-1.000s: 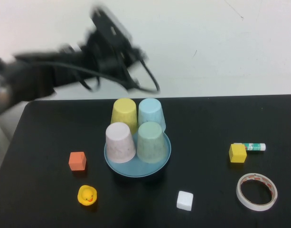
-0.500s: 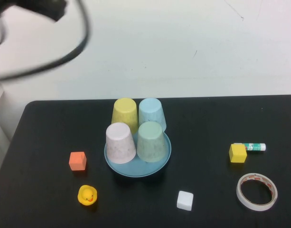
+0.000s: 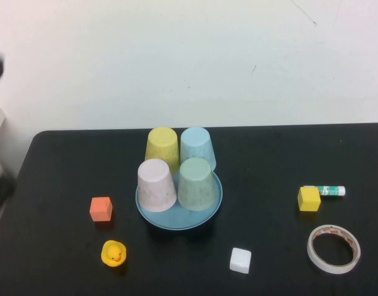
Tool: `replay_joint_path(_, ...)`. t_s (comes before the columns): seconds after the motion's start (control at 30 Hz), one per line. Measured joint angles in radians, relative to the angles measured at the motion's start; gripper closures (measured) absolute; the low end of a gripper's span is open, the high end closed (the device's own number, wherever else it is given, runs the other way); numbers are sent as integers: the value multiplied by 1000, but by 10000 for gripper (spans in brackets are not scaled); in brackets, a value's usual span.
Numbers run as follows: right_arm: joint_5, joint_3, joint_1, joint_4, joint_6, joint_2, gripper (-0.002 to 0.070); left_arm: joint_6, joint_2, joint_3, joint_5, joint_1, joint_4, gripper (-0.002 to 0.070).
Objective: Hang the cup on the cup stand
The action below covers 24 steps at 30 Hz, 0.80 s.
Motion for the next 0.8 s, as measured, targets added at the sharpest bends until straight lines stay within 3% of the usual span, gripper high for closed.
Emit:
replay_joint_path(0.4, 0, 0, 0, 0, 0, 0, 676, 0, -277, 273, 2, 0, 0, 675)
replay_joint_path(0.63, 0, 0, 0, 0, 0, 0, 676, 0, -308, 319, -197, 5, -13, 675)
replay_joint_path(0.8, -2, 0, 0, 0, 0, 0, 676, 12, -380, 338, -227, 45, -22, 675)
